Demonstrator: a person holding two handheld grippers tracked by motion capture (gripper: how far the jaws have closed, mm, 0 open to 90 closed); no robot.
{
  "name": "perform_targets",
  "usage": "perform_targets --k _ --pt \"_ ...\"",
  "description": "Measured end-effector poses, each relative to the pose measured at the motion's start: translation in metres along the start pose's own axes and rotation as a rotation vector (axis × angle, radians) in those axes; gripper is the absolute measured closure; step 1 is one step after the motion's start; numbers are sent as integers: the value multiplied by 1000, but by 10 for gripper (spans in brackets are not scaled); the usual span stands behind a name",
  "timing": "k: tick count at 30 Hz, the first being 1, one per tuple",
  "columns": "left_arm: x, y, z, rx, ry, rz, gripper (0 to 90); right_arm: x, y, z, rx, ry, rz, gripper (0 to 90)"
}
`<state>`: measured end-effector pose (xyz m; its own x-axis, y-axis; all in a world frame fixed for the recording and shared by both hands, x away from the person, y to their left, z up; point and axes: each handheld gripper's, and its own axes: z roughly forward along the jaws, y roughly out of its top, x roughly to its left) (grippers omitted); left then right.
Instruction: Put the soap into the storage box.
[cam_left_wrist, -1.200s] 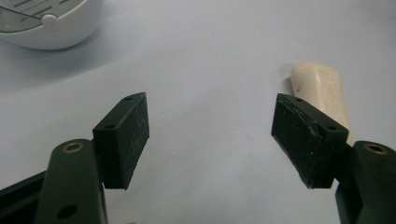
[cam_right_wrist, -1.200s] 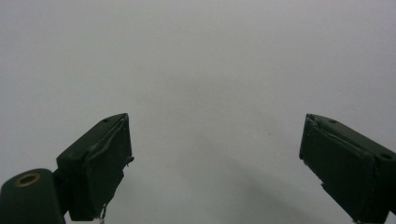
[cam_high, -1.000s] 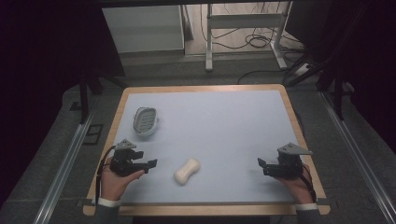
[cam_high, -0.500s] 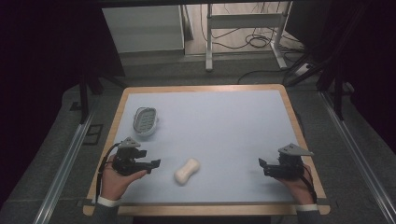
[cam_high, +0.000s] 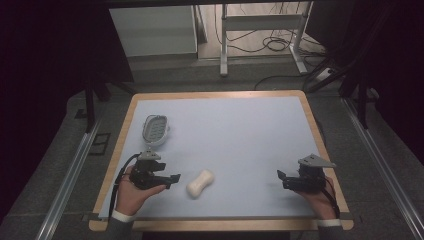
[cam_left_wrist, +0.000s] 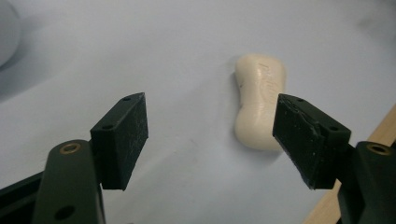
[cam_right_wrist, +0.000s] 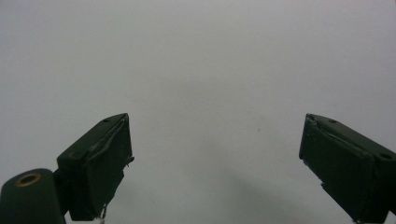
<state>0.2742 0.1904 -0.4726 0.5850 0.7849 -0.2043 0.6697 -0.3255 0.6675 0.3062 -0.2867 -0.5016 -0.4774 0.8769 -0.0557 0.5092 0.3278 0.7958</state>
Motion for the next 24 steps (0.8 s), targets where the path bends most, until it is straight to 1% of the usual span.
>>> perform_targets --k 4,7,9,12,18,22,24 --pt "-2 1 4 11 -6 3 269 1 0 0 -3 3 -1 91" --pt "-8 3 9 30 -15 24 270 1 0 1 4 1 1 91" --pt "-10 3 11 31 -16 26 271 0 0 1 4 1 -2 91" --pt "-17 6 18 47 -23 44 271 1 -1 1 6 0 -3 91" --pt "-22 7 26 72 -34 56 271 3 -1 2 11 1 -6 91" --pt "-27 9 34 93 -29 62 278 1 -1 2 14 2 -2 93" --pt "-28 10 35 96 -29 64 281 1 -1 2 14 0 0 93"
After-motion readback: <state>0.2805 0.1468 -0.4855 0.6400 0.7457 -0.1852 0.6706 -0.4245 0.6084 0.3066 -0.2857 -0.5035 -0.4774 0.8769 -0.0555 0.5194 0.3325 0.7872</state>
